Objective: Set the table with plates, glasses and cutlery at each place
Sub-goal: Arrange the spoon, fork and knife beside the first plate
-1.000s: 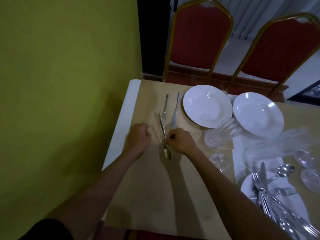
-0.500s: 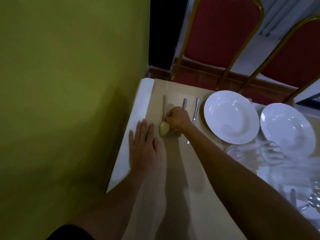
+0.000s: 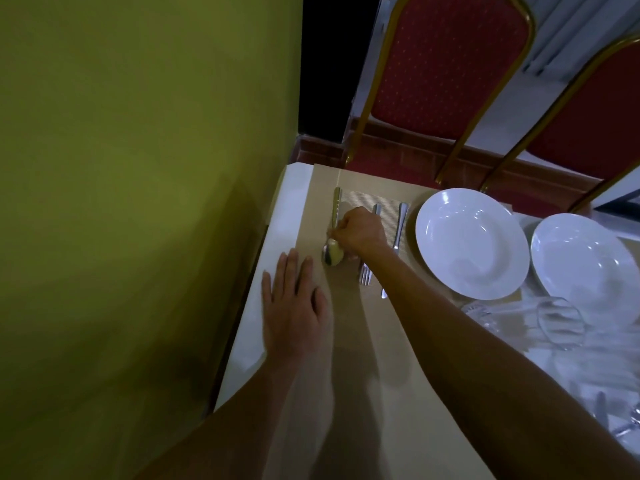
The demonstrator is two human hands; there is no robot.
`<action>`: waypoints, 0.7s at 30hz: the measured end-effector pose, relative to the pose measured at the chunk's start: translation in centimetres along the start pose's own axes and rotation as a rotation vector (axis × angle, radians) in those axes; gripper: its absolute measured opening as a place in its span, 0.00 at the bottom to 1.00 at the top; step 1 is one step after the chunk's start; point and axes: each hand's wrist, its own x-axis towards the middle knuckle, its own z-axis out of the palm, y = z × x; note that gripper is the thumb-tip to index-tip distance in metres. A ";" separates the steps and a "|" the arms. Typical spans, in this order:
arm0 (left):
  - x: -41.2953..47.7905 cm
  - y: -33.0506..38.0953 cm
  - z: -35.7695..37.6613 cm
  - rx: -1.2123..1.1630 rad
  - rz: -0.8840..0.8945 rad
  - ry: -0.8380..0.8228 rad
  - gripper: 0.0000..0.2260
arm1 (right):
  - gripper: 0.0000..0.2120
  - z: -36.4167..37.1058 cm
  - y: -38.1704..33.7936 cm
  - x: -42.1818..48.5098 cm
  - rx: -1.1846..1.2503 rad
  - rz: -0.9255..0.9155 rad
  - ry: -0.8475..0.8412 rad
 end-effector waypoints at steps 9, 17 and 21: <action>-0.1 0.1 -0.1 -0.011 -0.010 -0.001 0.26 | 0.16 0.1 -0.2 -0.6 0.012 0.011 -0.002; -0.3 0.1 -0.4 0.026 0.015 -0.023 0.25 | 0.17 -3.4 1.1 -7.3 0.147 0.015 0.034; -0.3 -0.1 -0.4 0.047 0.033 -0.066 0.25 | 0.16 -4.0 2.7 -12.6 0.202 -0.003 0.023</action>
